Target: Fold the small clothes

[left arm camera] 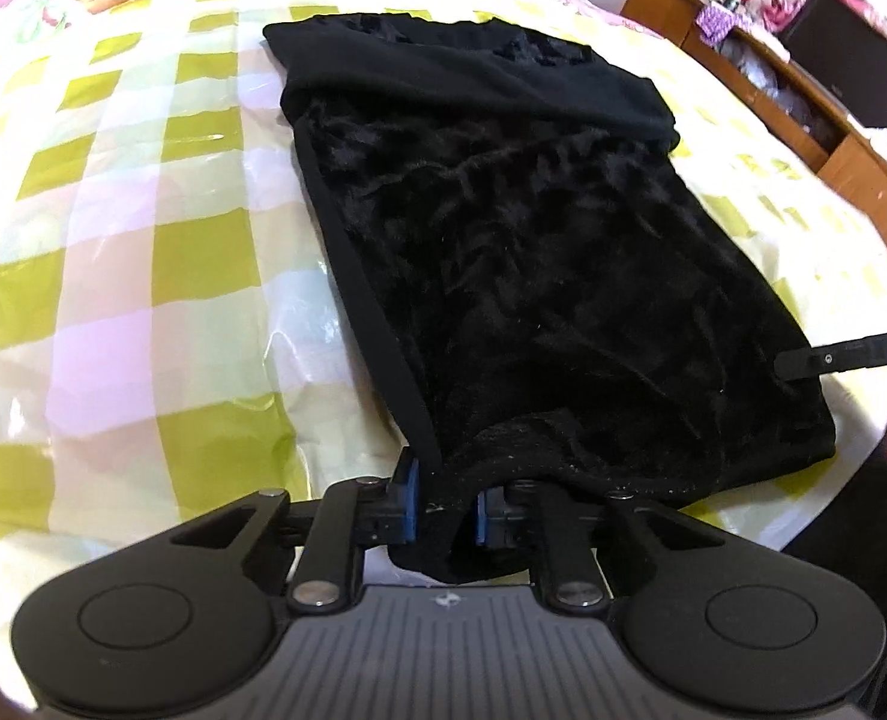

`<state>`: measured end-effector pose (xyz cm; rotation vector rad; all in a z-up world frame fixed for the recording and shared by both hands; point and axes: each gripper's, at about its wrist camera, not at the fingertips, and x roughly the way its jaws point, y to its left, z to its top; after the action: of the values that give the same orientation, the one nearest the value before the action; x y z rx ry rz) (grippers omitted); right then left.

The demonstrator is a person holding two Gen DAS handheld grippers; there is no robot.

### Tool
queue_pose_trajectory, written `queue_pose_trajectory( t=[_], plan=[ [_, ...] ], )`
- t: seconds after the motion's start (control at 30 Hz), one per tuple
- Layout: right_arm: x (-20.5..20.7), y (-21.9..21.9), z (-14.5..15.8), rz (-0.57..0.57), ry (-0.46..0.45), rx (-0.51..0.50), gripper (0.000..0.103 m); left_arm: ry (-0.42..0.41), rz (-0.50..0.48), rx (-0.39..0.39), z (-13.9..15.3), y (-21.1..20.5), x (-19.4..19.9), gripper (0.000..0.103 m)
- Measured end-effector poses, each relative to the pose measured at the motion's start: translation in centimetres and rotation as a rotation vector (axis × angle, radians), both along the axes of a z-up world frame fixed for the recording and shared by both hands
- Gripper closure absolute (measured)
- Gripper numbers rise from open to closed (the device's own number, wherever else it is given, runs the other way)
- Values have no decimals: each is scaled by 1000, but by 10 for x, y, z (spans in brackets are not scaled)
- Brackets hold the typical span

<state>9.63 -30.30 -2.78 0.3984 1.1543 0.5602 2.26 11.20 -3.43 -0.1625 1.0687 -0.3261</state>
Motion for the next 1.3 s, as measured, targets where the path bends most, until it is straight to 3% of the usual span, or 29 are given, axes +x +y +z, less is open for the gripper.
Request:
queue_pose_trajectory(
  t=[0.17,0.33,0.57,0.8,0.97,1.07,1.23,1.3],
  plan=[
    [-6,-23,10,-72,35,140,93,10,61,-132,10,14,-3,73],
    [7,-31,32,-106,-10,266,94,-63,102,-257,35,29,15,73],
    [65,-28,63,-172,-109,384,94,-189,128,-392,65,40,86,73],
    [172,-22,65,-285,-193,414,94,-255,160,-371,59,58,207,73],
    [258,-14,22,-450,-146,332,90,-168,287,-375,16,78,286,73],
    [278,-6,-2,-475,-132,303,90,-127,342,-371,-5,81,303,72],
    [270,-11,-7,-477,-159,332,87,-125,377,-413,-12,84,302,66],
    [266,-14,-6,-464,-148,356,86,-127,370,-412,-9,84,300,59]
  ],
)
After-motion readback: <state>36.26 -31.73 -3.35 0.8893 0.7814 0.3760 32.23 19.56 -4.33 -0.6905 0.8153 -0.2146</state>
